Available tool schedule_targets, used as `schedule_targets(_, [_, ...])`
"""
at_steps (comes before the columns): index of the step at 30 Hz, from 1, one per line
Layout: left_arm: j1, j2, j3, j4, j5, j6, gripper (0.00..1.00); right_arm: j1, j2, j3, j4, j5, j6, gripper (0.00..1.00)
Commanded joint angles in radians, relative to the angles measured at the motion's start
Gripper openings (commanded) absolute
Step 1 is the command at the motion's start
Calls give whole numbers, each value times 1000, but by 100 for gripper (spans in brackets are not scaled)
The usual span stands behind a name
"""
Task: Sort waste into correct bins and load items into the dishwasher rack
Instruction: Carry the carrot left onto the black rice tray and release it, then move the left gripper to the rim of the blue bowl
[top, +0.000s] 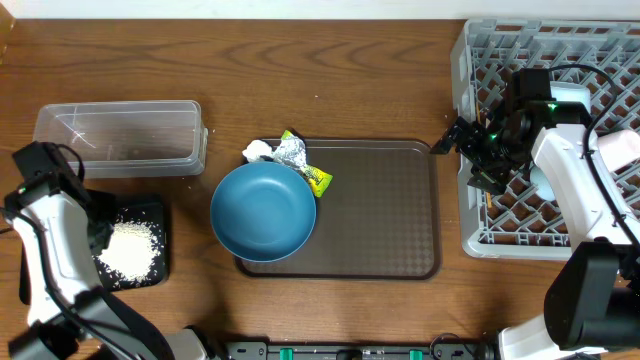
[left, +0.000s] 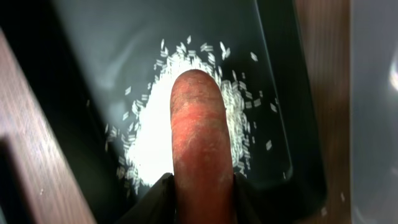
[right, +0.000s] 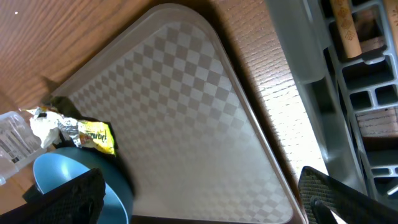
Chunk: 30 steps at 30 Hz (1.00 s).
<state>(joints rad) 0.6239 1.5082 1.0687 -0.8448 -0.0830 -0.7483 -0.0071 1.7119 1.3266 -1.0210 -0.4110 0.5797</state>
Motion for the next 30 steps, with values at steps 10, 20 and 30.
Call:
schedule_targets(10, [47,86,15,105,-121,87,37,20,2,2,0,3,-16,99])
schedule_targets(20, [47,47,26,83,76,148,38,20,2,2,0,3,-16,99])
schedule_targets(30, [0,-296,43,-61,369,180,63,20,2,2,0,3,-16,99])
